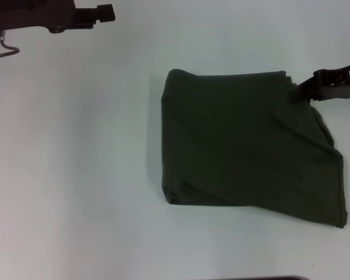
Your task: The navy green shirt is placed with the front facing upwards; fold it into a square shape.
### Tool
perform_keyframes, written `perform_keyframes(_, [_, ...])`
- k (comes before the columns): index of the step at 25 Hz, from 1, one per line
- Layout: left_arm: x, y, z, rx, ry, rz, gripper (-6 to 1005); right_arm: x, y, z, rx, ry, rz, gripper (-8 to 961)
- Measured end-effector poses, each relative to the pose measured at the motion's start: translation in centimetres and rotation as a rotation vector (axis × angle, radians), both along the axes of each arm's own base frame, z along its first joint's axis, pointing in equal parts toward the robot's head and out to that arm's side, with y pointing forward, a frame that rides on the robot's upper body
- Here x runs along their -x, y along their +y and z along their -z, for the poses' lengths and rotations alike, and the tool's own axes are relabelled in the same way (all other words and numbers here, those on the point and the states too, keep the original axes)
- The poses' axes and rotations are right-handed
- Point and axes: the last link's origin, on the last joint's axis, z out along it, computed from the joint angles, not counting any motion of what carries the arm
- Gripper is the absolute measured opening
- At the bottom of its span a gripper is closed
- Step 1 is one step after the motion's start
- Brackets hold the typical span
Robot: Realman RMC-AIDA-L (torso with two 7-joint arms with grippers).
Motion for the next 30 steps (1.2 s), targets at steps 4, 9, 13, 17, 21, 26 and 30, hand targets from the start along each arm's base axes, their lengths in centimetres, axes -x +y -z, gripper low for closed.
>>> perform_keyframes(4, [0.1,0.2,0.1,0.000,-0.001,-0.008,874,0.1,0.2,-1.1,-0.024,0.023,0.007,228])
perform_keyframes(9, [0.3,0.2,0.1,-0.001,0.002,-0.014,874,0.8,0.1,-1.3,-0.021,0.062,0.000,86])
perform_keyframes(13, [0.5,0.1,0.1,0.002,0.012,-0.017,875,1.5,0.0,-1.2,-0.002,0.110,-0.011,87])
perform_keyframes(17, [0.6,0.1,0.1,-0.005,0.013,-0.017,875,1.8,-0.2,-1.1,0.011,0.121,-0.014,87])
perform_keyframes(21, [0.7,0.0,0.1,-0.007,0.012,-0.020,875,2.2,-0.1,-1.7,-0.008,0.142,-0.033,87])
perform_keyframes(26, [0.8,0.0,0.1,-0.006,0.009,-0.020,875,3.0,0.2,-2.2,-0.018,0.157,-0.060,86])
perform_keyframes(30, [0.8,-0.1,0.2,-0.005,0.008,-0.021,875,3.2,0.5,-1.9,-0.027,0.146,-0.075,86])
